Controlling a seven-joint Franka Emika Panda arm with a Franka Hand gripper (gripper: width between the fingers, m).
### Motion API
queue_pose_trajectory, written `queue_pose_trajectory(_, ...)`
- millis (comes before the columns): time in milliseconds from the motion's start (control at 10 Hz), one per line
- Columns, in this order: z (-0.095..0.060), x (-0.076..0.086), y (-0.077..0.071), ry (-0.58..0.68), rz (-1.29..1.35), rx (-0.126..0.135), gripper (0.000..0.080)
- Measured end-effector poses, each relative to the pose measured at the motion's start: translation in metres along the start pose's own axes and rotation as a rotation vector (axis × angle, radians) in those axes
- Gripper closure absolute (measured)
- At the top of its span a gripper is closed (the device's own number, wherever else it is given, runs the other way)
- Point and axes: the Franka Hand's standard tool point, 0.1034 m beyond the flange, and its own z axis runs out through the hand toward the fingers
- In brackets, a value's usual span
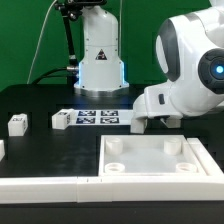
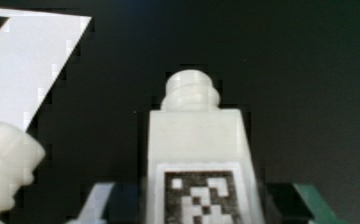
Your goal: Assemble one leg
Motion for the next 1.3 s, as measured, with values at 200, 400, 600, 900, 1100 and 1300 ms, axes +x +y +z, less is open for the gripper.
queue_pose_trajectory(200,0.000,0.000,0.000,0.000,0.000,0.000,0.0511)
queue_pose_trajectory(400,0.000,0.000,0.000,0.000,0.000,0.000,0.0511)
queue_pose_trajectory(600,-0.001,-0.001,0.000,-0.002,-0.013,0.004,0.0511)
queue_pose_trajectory(900,-0.045,-0.028,0.011,0.030,-0.058,0.049,0.0511)
queue_pose_trajectory(1100,-0.064,-0.039,0.017,0.053,-0.051,0.067,0.0509)
queue_pose_trajectory(1300,-0.064,-0.034,0.015,0.097,-0.050,0.067,0.0509)
